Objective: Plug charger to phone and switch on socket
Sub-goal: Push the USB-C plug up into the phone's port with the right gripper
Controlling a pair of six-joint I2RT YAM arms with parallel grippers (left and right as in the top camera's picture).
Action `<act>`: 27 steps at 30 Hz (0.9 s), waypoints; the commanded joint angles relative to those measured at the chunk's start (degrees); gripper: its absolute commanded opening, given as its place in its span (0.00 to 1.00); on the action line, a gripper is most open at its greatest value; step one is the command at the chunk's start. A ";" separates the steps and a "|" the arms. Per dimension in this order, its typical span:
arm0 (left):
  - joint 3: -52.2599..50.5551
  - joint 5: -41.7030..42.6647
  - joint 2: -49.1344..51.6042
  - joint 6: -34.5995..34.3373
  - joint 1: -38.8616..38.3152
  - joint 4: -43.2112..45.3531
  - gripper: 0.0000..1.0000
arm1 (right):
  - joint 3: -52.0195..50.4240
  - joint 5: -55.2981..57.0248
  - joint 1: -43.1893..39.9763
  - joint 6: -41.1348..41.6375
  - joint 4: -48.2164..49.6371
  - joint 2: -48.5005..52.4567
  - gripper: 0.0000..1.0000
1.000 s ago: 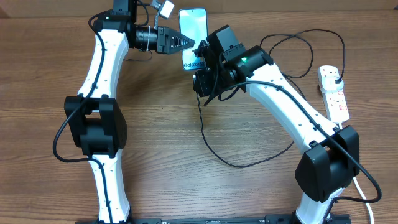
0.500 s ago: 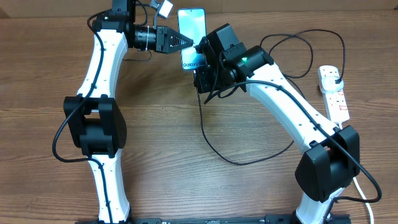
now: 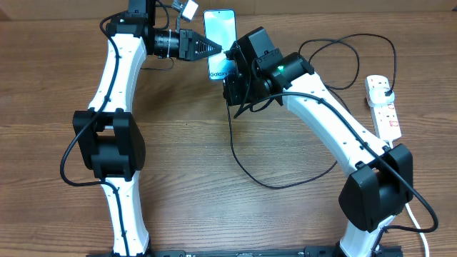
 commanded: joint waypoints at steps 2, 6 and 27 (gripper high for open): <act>1.57 3.21 -3.34 -0.35 0.42 0.94 0.04 | 1.27 0.35 -0.79 2.82 0.44 -1.84 0.04; 1.57 6.71 -3.34 -0.37 1.03 2.84 0.04 | 1.27 -3.76 -1.95 2.16 0.70 -1.84 0.04; 1.57 7.98 -3.34 -1.88 1.40 2.75 0.04 | 1.27 -8.22 -2.03 1.01 1.90 -1.84 0.04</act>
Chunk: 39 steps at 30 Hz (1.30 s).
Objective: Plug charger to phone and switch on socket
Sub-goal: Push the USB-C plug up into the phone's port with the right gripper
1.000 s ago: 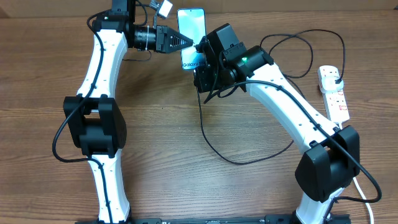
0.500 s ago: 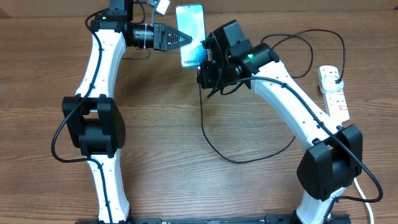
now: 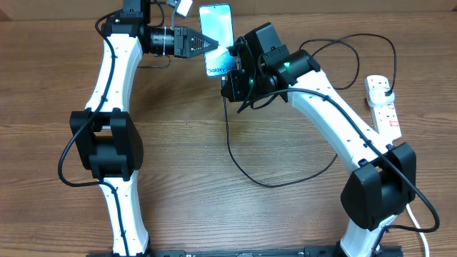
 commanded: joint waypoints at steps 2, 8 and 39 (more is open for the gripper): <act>1.57 6.27 -3.34 -1.38 0.22 0.31 0.04 | 1.27 -0.90 -0.13 -0.57 0.42 -1.84 0.04; 1.55 6.16 -3.32 -0.96 0.22 0.33 0.04 | 1.27 -0.90 -0.13 -0.57 0.57 -1.84 0.04; 1.55 3.15 -3.32 -0.07 0.22 0.31 0.04 | 1.27 -0.87 -0.24 -0.79 1.22 -1.84 0.04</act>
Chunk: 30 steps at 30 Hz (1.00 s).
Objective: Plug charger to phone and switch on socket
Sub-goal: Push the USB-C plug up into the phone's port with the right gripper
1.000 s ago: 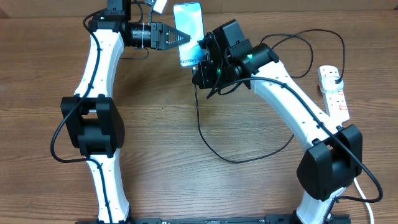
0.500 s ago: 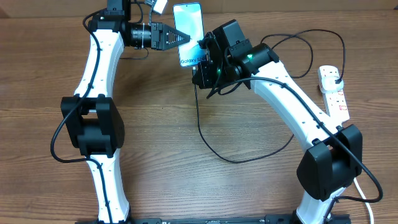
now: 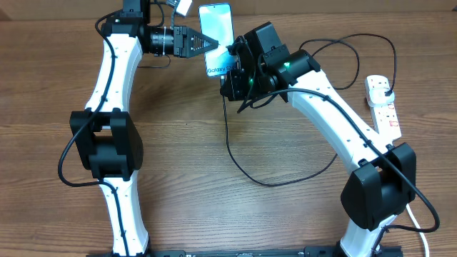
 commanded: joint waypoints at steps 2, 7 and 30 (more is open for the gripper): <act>1.55 1.95 -3.32 0.96 0.22 0.28 0.04 | 1.27 -0.55 -0.24 -0.44 0.35 -1.84 0.04; 1.55 1.97 -3.32 1.11 0.22 0.26 0.04 | 1.27 -0.52 -0.57 -0.46 0.35 -1.84 0.04; 1.55 4.85 -3.32 1.14 0.22 0.28 0.04 | 1.27 -2.49 -1.20 -0.66 -0.07 -1.84 0.04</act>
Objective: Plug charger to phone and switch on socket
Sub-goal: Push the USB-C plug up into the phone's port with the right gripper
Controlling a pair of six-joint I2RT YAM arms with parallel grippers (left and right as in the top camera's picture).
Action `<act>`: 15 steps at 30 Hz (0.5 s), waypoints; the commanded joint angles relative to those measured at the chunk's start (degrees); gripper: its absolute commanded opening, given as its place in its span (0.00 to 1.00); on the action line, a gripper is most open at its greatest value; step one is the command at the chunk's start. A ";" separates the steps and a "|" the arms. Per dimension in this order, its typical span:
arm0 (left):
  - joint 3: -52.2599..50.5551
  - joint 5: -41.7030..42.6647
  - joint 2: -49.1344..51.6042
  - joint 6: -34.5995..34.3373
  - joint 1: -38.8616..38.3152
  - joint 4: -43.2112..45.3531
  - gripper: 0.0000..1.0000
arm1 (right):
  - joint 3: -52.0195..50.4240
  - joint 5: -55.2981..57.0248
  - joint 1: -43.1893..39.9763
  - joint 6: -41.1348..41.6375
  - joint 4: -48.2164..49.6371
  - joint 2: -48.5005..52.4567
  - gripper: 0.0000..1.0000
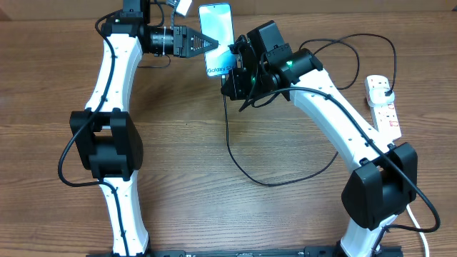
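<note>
The phone (216, 25) lies screen-up at the table's far edge, its "Galaxy" screen lit. My left gripper (213, 45) reaches in from the left, its fingers closed to a point on the phone's left edge. At the phone's near end is my right gripper (230, 73), whose fingers are mostly hidden under the wrist. It holds the end of the black charger cable (228, 135) against the phone's bottom. The plug itself is hidden. The white socket strip (383, 107) lies at the far right with a plug in it.
The black cable hangs down from the right gripper, loops across the middle of the wooden table (178, 178) and runs back up to the strip. Both white arms stretch from the near edge to the far centre.
The right wrist has shifted very slightly up and to the right at the phone's near end. The phone, left gripper and cable loop stand as before.
At first both grippers were at the phone, left on its side and right at its near end with the cable. A moment later the phone, both grippers and the cable's top sat slightly further left. Little has changed from then to now.
</note>
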 commanded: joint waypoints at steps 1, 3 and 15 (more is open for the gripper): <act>1.55 4.35 -3.30 1.14 0.22 0.26 0.04 | 1.27 -0.96 -0.33 -0.44 0.07 -1.84 0.04; 1.55 4.33 -3.30 1.33 0.22 0.26 0.04 | 1.27 -0.96 -0.33 -0.44 0.09 -1.84 0.04; 1.55 2.82 -3.30 2.84 0.22 0.28 0.04 | 1.27 -0.94 -0.33 -0.46 0.04 -1.86 0.04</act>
